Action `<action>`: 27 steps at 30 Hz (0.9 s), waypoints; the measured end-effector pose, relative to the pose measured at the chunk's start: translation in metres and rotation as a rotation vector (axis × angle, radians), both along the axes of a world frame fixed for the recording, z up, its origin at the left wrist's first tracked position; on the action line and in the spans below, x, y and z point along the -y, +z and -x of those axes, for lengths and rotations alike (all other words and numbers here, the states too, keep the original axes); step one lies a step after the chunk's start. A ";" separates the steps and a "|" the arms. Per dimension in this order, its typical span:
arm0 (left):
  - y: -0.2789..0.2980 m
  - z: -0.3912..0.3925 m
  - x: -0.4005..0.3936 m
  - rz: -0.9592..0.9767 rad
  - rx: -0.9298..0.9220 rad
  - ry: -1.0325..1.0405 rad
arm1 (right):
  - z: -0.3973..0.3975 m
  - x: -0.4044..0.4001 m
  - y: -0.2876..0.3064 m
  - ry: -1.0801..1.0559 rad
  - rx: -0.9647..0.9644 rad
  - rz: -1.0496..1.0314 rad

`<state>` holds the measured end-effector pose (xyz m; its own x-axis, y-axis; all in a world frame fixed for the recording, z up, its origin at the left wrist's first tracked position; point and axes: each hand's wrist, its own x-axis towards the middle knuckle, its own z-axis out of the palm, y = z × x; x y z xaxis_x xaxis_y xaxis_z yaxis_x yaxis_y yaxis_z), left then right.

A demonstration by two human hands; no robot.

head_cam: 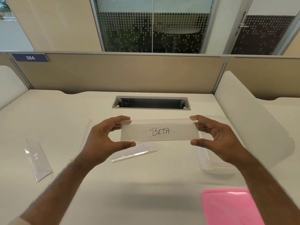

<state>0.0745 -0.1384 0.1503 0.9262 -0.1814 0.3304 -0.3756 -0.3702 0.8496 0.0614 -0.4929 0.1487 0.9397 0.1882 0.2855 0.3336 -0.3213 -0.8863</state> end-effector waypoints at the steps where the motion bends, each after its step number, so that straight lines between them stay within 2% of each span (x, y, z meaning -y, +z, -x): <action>1: -0.001 0.000 0.001 0.006 -0.007 -0.001 | 0.000 0.000 0.000 0.004 0.003 0.003; 13: -0.009 0.002 0.004 0.000 -0.045 0.014 | 0.005 0.002 -0.002 0.023 -0.005 -0.002; 22: -0.027 -0.004 0.014 -0.119 -0.076 0.020 | 0.010 0.010 -0.008 0.020 -0.039 -0.021; 27: -0.057 -0.004 0.026 -0.169 -0.092 0.046 | 0.015 0.016 -0.014 -0.066 -0.040 -0.006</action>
<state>0.0786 -0.1645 0.0932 0.9597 -0.1837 0.2126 -0.2786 -0.5260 0.8036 0.0464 -0.5093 0.1343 0.9607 0.1242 0.2482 0.2760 -0.3356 -0.9007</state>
